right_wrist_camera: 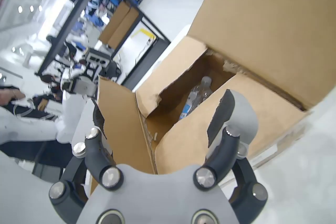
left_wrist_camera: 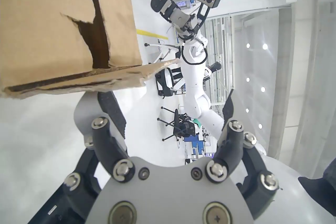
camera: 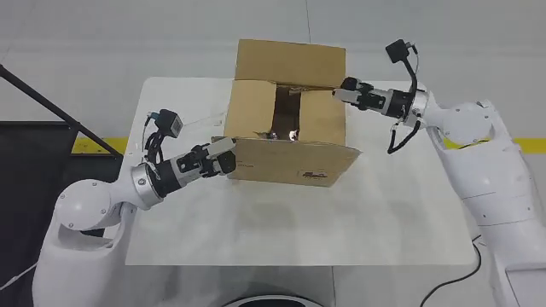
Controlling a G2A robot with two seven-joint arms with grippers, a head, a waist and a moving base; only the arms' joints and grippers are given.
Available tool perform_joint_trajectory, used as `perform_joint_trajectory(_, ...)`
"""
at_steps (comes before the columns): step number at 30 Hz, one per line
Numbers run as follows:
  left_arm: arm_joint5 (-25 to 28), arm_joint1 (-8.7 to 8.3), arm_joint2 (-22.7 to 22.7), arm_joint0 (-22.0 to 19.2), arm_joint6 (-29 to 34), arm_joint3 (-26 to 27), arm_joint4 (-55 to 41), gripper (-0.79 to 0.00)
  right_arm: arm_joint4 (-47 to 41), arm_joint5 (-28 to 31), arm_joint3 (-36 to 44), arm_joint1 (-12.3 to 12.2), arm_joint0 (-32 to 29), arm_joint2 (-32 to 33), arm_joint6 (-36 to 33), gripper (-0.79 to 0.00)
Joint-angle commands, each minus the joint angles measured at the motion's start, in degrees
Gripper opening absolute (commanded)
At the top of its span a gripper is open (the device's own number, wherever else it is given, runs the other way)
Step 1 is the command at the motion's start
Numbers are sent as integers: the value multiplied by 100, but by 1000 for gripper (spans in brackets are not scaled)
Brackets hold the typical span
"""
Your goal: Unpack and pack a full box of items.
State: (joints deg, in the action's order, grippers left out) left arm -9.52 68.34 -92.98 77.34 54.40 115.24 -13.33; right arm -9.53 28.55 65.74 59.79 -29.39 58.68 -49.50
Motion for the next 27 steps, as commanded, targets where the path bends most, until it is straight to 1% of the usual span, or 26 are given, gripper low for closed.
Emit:
perform_joint_trajectory(1,20,-6,125,-81,-230,-25,277,0,344,-350,-282,64,155,-128,476,0)
perform_joint_trajectory(3,-29,10,237,-166,-515,-131,180,0,344,-563,-519,184,278,-327,914,0)
perform_joint_trajectory(6,-89,34,408,-327,-952,-284,92,0,291,-828,-1133,379,533,-602,1447,0)
perform_joint_trajectory(7,-98,42,454,-377,-1109,-350,86,0,145,-811,-1340,452,608,-676,1537,0)
perform_joint_trajectory(9,-160,60,566,-484,-1474,-481,131,0,129,-841,-1832,585,801,-838,1761,0)
perform_joint_trajectory(12,-166,74,750,-619,-1713,-599,226,0,-89,-750,-2429,791,1010,-1037,1851,0)
perform_joint_trajectory(16,-247,86,977,-763,-1999,-762,461,0,-274,-572,-3075,1041,1260,-1257,1694,0)
perform_joint_trajectory(21,-272,95,1216,-915,-2186,-940,721,0,-684,-233,-3676,1310,1445,-1364,1335,0)
perform_joint_trajectory(27,-258,98,1369,-1012,-2260,-1042,846,0,-1416,339,-4192,1506,1610,-1223,602,0)
